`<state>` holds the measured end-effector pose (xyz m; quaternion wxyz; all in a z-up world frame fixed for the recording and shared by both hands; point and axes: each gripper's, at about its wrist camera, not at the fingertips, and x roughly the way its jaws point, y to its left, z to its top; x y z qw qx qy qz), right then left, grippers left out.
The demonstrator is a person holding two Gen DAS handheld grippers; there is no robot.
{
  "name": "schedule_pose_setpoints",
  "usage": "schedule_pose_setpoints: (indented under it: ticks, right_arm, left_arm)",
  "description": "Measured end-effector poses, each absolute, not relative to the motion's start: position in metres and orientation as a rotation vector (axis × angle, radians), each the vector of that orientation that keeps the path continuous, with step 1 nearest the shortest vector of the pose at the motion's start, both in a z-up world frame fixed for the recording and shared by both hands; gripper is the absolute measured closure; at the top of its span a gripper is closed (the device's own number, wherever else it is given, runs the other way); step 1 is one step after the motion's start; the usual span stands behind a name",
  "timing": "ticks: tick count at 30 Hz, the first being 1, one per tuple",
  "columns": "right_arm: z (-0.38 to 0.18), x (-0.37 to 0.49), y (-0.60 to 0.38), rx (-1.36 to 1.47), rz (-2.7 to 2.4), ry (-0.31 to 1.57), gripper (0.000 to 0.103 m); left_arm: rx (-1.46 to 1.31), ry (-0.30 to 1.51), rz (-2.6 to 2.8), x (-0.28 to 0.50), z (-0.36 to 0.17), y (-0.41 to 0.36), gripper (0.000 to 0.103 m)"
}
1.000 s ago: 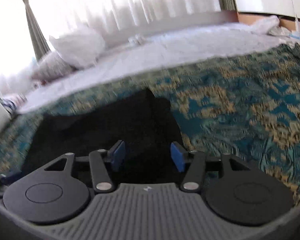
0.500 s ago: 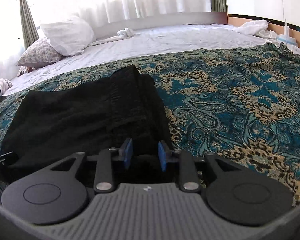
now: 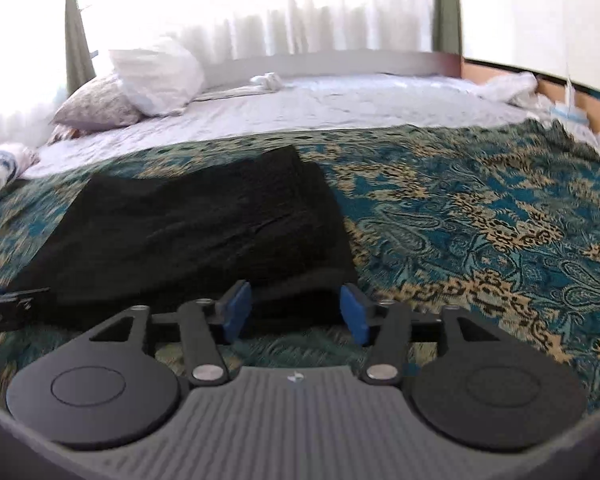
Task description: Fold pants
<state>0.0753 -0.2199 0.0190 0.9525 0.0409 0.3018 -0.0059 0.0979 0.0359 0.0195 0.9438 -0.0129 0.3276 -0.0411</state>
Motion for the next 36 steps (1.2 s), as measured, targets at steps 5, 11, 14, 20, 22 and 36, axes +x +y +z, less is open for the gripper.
schedule_pose_setpoints:
  ticks: [5, 11, 14, 20, 22, 36]
  right_arm:
    - [0.008, 0.060, -0.196, 0.006, 0.024, 0.622, 0.026]
    - [-0.012, 0.054, -0.178, -0.074, 0.000, 0.618, 0.022]
    - [-0.015, 0.051, -0.174, -0.101, -0.011, 0.604, 0.019]
    - [-0.018, 0.057, -0.187, -0.014, -0.013, 0.622, 0.010]
    - [-0.019, 0.058, -0.188, -0.008, -0.006, 0.623, 0.008]
    - [-0.021, 0.060, -0.187, -0.007, 0.036, 0.635, 0.000]
  left_arm:
    - [-0.024, 0.702, -0.109, 0.082, 0.011, 0.023, 0.015]
    - [0.036, 0.725, -0.105, 0.081, 0.001, 0.003, 0.000]
    - [0.074, 0.720, -0.098, 0.082, -0.002, -0.003, 0.000]
    - [0.050, 0.706, -0.098, 0.083, -0.005, 0.000, 0.000]
    - [0.052, 0.703, -0.097, 0.083, -0.005, 0.000, 0.000]
    - [0.036, 0.694, -0.092, 0.082, -0.006, 0.001, 0.000]
